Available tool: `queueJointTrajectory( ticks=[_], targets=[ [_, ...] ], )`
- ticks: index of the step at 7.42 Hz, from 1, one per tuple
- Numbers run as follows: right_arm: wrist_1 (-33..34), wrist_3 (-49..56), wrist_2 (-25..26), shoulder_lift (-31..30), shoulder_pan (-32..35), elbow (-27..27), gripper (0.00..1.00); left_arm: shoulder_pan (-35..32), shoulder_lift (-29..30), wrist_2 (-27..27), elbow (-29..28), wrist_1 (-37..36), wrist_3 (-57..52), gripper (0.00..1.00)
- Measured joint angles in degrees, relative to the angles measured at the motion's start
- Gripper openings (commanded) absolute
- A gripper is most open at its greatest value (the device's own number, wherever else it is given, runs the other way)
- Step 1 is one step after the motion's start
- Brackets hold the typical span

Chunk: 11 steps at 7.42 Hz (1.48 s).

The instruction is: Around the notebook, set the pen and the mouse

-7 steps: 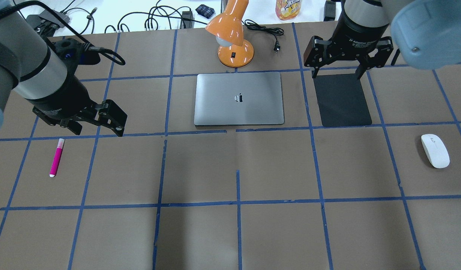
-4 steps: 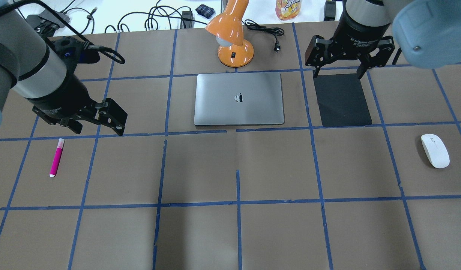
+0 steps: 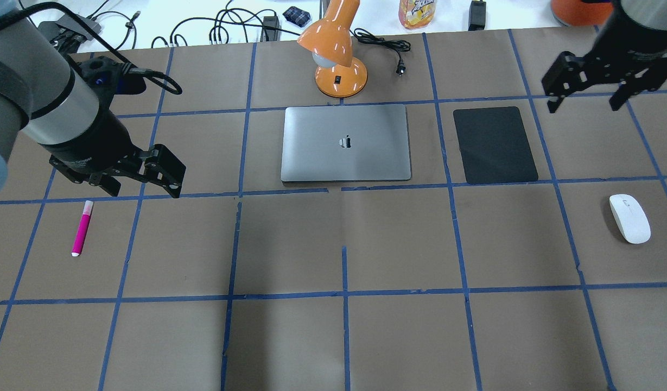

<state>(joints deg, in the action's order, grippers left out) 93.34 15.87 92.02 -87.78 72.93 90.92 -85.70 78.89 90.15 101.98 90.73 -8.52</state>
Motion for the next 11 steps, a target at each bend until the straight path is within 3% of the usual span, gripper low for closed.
queueJointTrajectory(
  ticks=[3,6,9,11],
  targets=[
    [11.8,14.4,-0.1,0.9,-14.0,9.4,1.00,0.2,0.3,0.0,0.2,-0.3,-0.4,1.00],
    [25.2,24.9,-0.2,4.3,-22.7,19.9,1.00,2.8,1.5,0.0,0.6,-0.7,-0.9,1.00],
    [35.5,33.3,0.1,13.8,-25.1,23.3,0.97,15.3,2.9,0.0,2.6,-11.3,-3.6,1.00],
    [39.4,33.9,-0.2,18.8,-25.2,23.7,0.96,21.8,5.0,0.0,5.0,-15.5,-13.6,1.00]
  ],
)
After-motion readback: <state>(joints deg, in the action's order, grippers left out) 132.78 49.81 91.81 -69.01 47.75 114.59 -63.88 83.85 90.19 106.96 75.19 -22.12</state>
